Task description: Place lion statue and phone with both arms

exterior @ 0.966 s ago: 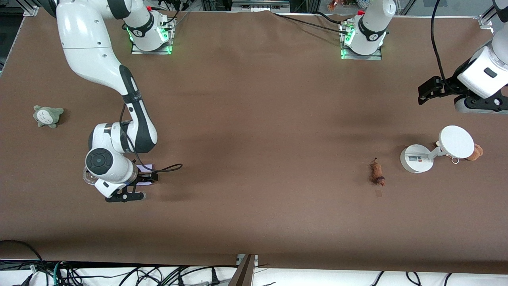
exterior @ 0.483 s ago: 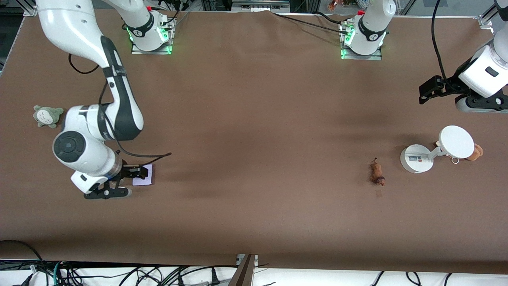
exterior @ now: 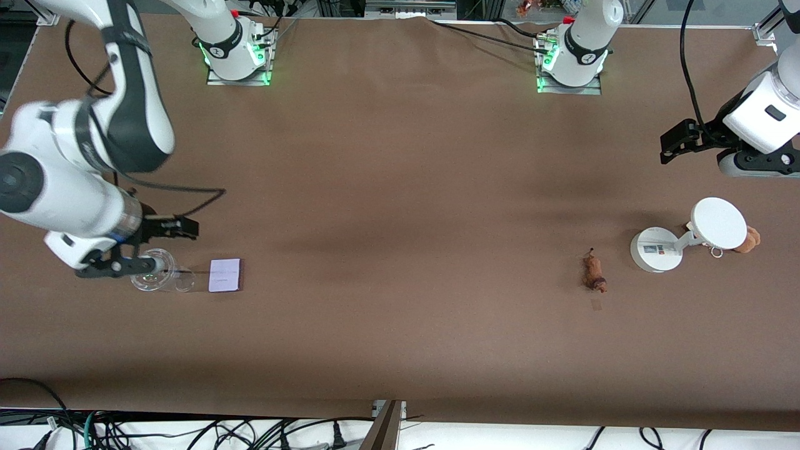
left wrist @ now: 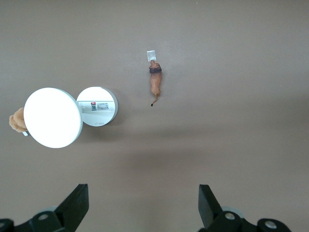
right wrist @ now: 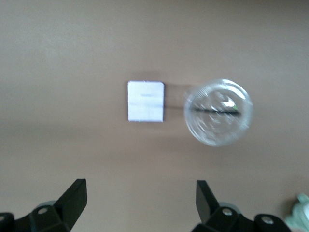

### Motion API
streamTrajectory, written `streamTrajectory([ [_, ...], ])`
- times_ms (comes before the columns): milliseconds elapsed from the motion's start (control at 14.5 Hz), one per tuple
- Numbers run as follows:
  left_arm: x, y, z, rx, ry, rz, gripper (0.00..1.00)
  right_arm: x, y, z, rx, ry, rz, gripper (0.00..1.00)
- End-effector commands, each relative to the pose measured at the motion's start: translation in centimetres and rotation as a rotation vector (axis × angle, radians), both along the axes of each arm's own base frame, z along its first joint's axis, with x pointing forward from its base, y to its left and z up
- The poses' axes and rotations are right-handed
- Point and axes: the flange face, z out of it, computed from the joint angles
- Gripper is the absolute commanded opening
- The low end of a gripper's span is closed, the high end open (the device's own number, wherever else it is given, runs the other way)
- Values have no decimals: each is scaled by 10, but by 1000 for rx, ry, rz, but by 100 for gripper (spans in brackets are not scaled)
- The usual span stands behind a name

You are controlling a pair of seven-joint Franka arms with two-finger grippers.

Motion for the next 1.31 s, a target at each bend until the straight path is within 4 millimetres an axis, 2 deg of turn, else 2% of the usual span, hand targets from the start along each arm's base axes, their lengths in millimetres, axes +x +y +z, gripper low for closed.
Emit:
streamTrajectory([
  [0,-5,-3,11,17,-14,-20,100,-32,-30,46,11,48,-37,100],
  [207,-5,6,13,18,-17,-15,100,-56,-46,89,9,25,-45,100],
  [414,-2,0,10,17,-17,-25,100,-76,-48,104,17,71,-47,100],
  [552,-3,0,11,16,-16,-24,100,-86,-59,115,29,61,-54,100],
  [759,-2,2,11,17,-20,-22,100,-105,-64,155,39,-15,-52,100],
  [828,-2,2,11,17,-20,-20,100,-109,-63,158,38,-12,-48,100],
  [966,-1,3,9,18,-17,-20,100,-112,-65,152,35,37,-48,100],
  [1241,-1,3,8,17,-16,-20,100,-105,-70,150,34,53,-55,100],
])
